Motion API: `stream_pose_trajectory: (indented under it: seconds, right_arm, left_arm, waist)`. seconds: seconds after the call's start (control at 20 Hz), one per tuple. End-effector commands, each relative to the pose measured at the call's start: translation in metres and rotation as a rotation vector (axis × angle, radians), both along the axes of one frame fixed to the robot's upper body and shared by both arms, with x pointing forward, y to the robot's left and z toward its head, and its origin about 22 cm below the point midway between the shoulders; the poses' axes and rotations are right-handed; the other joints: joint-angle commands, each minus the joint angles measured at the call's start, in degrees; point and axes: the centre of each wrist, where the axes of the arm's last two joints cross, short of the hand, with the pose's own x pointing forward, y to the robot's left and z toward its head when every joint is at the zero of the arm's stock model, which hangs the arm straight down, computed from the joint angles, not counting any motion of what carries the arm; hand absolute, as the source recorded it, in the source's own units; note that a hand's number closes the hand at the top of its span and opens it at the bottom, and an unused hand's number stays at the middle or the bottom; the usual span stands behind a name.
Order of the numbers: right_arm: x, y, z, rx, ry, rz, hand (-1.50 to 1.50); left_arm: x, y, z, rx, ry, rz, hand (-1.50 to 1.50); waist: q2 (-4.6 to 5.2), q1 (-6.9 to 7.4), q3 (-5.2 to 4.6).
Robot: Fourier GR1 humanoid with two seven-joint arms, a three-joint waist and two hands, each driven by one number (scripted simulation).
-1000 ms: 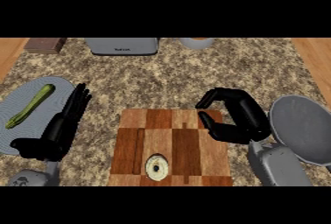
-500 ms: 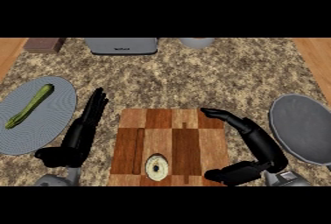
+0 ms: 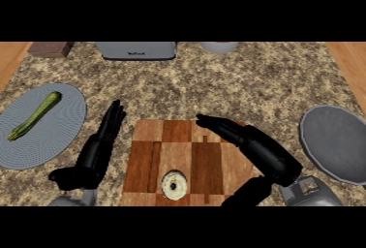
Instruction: Pick the cupcake from the cutting board and place it in the pan
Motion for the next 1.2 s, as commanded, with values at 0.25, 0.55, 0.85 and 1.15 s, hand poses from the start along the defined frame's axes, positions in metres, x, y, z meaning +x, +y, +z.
stream_pose_trajectory:
  seconds: [0.25, 0.55, 0.85, 1.15]
  right_arm:
    - [0.000, 0.070, -0.003, -0.481, -0.004, 0.130, -1.50]
    - [0.008, 0.106, -0.023, -0.641, -0.019, 0.156, -1.50]
    - [-0.010, 0.124, -0.029, -0.640, 0.035, 0.138, -1.50]
    - [-0.024, 0.110, -0.042, -0.663, 0.041, 0.109, -1.50]
  left_arm:
    - [0.017, -0.005, 0.017, -0.004, 0.006, -0.020, 0.00]
    - [0.011, -0.003, -0.002, 0.000, -0.010, 0.011, 0.00]
    - [-0.008, -0.007, 0.008, -0.020, 0.000, 0.013, 0.00]
    - [0.007, -0.007, 0.003, -0.009, 0.005, 0.009, 0.00]
  waist:
    - [0.13, 0.54, 0.00]
    - [0.18, 0.28, 0.03]
    - [0.02, 0.06, 0.05]
    - [0.05, -0.24, 0.05]
